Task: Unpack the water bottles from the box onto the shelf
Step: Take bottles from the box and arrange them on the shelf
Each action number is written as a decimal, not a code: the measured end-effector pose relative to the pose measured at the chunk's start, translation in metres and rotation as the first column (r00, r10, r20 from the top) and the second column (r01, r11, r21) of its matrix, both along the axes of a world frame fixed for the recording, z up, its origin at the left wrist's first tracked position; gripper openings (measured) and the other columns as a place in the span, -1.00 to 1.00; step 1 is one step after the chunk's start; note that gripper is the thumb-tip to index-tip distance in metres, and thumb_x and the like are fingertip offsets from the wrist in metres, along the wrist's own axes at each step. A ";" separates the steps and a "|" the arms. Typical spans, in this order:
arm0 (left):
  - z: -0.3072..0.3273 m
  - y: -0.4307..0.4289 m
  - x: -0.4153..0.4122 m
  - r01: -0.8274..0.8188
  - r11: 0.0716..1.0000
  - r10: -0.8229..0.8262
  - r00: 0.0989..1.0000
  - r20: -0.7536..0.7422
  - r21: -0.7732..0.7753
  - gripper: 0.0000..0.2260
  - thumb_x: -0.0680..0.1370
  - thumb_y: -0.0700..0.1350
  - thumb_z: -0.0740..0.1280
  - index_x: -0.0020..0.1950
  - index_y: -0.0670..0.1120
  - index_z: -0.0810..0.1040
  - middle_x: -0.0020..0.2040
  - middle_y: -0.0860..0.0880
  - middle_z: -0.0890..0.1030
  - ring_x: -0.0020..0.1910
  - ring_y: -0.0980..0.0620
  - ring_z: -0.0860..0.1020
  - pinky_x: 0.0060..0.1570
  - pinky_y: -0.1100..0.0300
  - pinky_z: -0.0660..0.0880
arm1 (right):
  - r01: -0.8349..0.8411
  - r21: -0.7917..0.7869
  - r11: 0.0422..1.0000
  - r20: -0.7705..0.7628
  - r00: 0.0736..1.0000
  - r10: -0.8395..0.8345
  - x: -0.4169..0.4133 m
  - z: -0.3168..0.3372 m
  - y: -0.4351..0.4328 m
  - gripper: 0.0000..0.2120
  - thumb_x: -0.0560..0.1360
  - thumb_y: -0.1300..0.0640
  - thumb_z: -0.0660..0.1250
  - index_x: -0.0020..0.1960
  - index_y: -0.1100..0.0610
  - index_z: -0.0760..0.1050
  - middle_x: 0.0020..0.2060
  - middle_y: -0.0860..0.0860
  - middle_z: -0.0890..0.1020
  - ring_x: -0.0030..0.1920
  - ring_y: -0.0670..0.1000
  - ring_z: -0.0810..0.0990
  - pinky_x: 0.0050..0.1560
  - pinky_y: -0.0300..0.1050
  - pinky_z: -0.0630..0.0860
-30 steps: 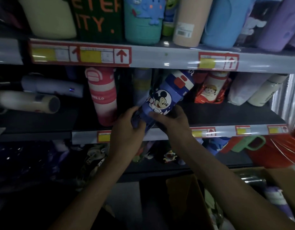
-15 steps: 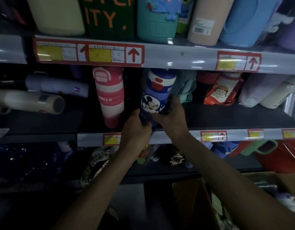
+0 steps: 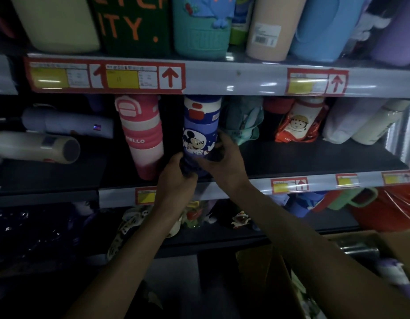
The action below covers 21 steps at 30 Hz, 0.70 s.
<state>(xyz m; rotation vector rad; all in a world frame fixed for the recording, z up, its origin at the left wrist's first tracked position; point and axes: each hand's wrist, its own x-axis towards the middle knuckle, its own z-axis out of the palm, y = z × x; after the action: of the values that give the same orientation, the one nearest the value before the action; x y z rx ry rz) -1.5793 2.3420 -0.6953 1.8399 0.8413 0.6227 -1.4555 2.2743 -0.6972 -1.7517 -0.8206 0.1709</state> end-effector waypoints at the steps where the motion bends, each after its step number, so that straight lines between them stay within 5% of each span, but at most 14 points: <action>1: 0.001 0.000 -0.001 -0.003 1.000 0.003 1.000 -0.004 0.001 -0.56 0.56 -0.27 0.29 0.42 0.00 0.47 0.10 0.09 0.56 0.04 0.07 0.59 0.06 0.11 0.54 | -0.016 -0.015 1.000 0.013 1.000 0.017 -0.001 0.000 -0.002 -0.26 0.25 -0.05 0.57 0.40 -0.06 0.44 0.16 0.07 0.64 0.20 0.10 0.60 0.14 0.14 0.62; 7: 0.003 -0.001 -0.009 -0.044 0.996 0.048 0.998 -0.046 0.080 -0.54 0.56 -0.15 0.40 0.47 -0.04 0.46 0.19 -0.02 0.62 0.02 0.04 0.58 0.04 0.08 0.54 | -0.099 -0.129 0.987 -0.012 0.995 0.098 0.009 0.008 -0.038 -0.34 0.37 0.35 0.54 0.43 0.14 0.45 0.09 -0.07 0.64 0.19 0.06 0.62 0.19 0.17 0.60; 12: 0.003 -0.022 -0.020 0.037 0.974 -0.011 0.993 -0.116 0.222 -0.47 0.54 -0.03 0.46 0.49 0.00 0.42 0.30 -0.03 0.58 0.23 -0.07 0.58 0.18 -0.08 0.56 | -0.091 -0.214 0.973 0.025 0.995 0.098 0.017 0.024 -0.082 -0.26 0.40 0.25 0.58 0.51 0.11 0.39 0.36 0.08 0.54 0.39 0.02 0.47 0.36 -0.02 0.47; 21: 0.012 -0.102 -0.033 0.308 0.845 -0.213 0.944 -0.252 0.438 -0.43 0.50 0.16 0.35 0.50 0.09 0.42 0.38 0.05 0.55 0.30 0.00 0.54 0.14 0.07 0.56 | 0.018 -0.450 0.893 0.295 0.947 0.130 0.016 0.052 -0.191 -0.21 0.37 0.12 0.61 0.52 0.07 0.38 0.35 0.11 0.53 0.33 0.11 0.51 0.19 -0.22 0.38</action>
<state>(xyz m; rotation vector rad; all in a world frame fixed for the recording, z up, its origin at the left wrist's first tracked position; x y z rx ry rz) -1.6127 2.2400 -0.6829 2.4472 0.5696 0.5046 -1.4390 2.0834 -0.6456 -2.2306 -1.1352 0.1235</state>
